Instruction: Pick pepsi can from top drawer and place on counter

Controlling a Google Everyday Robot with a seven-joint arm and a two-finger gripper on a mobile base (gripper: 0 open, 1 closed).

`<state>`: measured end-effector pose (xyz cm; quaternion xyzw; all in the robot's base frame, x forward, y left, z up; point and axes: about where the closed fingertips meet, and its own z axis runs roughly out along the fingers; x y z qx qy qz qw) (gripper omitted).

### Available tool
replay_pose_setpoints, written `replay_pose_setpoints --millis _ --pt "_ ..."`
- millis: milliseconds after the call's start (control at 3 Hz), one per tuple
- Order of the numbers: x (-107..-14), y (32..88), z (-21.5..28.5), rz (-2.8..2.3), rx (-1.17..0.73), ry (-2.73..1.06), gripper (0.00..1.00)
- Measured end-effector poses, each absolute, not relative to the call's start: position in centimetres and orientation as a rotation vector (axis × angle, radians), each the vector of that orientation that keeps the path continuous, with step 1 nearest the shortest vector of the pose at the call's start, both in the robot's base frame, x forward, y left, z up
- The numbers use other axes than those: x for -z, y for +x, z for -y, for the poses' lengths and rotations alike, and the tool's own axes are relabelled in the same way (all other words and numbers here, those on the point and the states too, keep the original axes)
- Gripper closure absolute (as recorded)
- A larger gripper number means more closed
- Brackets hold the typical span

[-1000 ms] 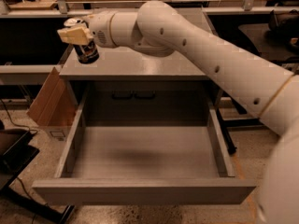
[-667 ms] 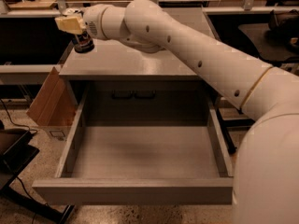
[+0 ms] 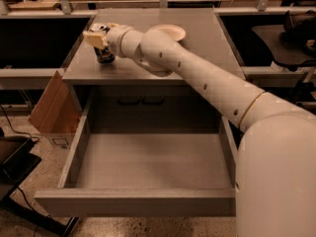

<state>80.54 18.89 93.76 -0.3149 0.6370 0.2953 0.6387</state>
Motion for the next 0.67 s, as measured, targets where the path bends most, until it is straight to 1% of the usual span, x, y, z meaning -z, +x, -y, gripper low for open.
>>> replay_pose_setpoints --millis 333,667 --pt "-89.40 81.65 -17.07 -1.470 -0.672 -0.667 0.99" --pt "-90.10 81.65 -17.07 -1.470 -0.672 -0.667 0.78"
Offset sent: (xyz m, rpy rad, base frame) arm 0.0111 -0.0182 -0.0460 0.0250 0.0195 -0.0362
